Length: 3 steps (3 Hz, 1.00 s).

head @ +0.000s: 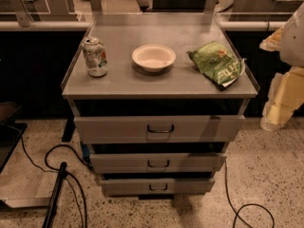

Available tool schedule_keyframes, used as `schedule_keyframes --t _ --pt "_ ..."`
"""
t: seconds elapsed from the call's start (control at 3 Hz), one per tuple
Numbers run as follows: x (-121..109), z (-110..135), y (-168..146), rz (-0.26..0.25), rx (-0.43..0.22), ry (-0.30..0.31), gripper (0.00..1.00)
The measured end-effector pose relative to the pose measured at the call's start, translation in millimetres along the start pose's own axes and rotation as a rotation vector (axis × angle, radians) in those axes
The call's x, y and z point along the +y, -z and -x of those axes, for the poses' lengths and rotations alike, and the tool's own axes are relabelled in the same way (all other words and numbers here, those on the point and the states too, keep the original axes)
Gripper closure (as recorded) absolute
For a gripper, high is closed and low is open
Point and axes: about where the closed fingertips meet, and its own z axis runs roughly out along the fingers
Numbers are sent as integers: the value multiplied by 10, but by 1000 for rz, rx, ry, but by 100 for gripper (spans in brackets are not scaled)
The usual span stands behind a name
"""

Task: Open bottom drawer

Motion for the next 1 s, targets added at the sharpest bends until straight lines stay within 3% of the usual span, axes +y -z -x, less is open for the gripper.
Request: schedule_keyframes --t 0.67,1.0 --pt "84 -1 -81 14 -15 -7 0" --pt "398 46 -341 55 -64 -24 0"
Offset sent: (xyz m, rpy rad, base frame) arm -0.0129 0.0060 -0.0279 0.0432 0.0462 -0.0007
